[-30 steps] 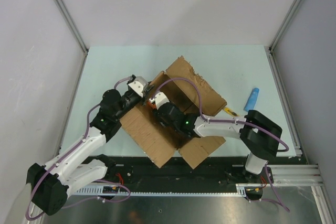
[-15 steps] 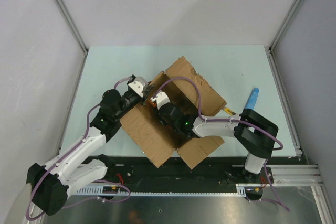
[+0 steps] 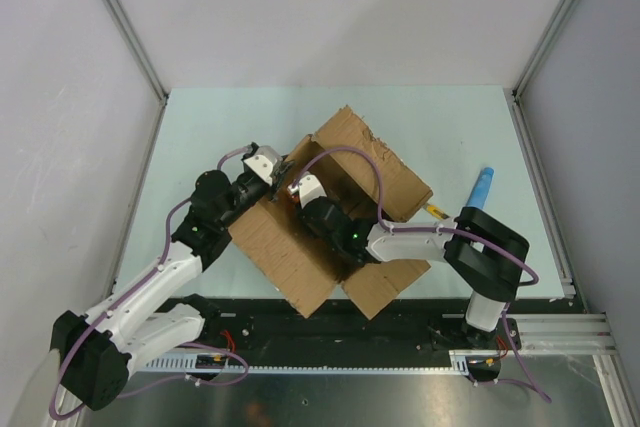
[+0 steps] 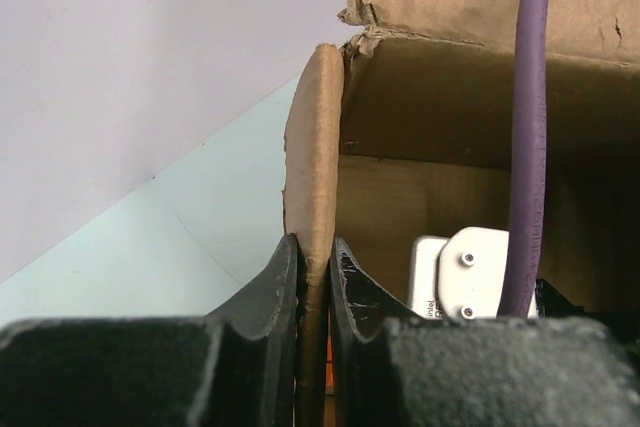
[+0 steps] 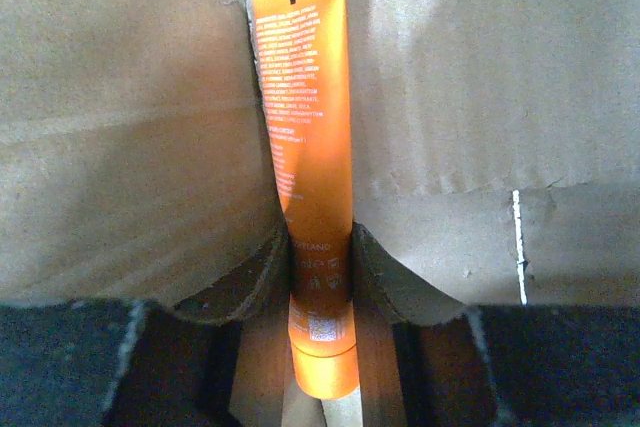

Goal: Unpack the express box

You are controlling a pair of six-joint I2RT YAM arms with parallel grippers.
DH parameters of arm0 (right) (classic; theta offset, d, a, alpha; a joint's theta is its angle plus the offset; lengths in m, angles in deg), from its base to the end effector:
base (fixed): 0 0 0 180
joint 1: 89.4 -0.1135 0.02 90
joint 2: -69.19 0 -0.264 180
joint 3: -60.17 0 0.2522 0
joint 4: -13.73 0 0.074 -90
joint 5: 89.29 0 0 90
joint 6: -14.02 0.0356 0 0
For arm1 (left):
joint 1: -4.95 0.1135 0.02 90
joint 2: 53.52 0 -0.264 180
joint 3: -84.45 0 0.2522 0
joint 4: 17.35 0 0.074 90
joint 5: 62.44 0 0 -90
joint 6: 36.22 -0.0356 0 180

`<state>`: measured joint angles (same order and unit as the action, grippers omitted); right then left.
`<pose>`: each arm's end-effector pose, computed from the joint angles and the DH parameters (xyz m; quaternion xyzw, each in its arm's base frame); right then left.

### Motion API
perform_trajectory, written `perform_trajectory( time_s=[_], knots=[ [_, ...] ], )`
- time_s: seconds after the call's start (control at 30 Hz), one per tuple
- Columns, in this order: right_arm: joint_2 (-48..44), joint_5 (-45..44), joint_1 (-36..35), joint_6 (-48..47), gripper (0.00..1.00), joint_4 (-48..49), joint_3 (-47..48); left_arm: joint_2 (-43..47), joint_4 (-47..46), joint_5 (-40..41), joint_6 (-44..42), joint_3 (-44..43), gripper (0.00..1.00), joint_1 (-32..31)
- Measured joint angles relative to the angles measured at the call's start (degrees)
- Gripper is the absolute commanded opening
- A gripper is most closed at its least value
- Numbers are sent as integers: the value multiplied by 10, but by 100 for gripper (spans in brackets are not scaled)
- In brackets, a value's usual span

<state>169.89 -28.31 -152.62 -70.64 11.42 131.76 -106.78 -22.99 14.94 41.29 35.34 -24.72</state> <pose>0.1862 0.3306 0.1954 -0.3013 0.7982 0.0862 0.5144 0.1893 -0.1168 0.3096 0.3229 0.6189 -0.1822 0.6925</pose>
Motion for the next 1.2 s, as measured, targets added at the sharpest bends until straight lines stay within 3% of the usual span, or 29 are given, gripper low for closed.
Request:
perform_trajectory(
  time_s=[0.17,0.43,0.77,1.03,1.2],
  knots=[
    [-17,-3,2,0,11,-9,-7,-2,-4,2,0,0,0,0],
    [-89,-10,11,0,12,-33,-14,-25,-7,37,4,-2,0,-1],
    [-208,-3,19,5,14,-52,-15,-115,116,138,23,-99,1,0],
    [-326,-1,85,19,15,-79,-16,-176,213,157,87,-162,10,34],
    [-410,-4,183,57,16,-101,-16,-202,270,162,155,-177,10,71]
  ],
)
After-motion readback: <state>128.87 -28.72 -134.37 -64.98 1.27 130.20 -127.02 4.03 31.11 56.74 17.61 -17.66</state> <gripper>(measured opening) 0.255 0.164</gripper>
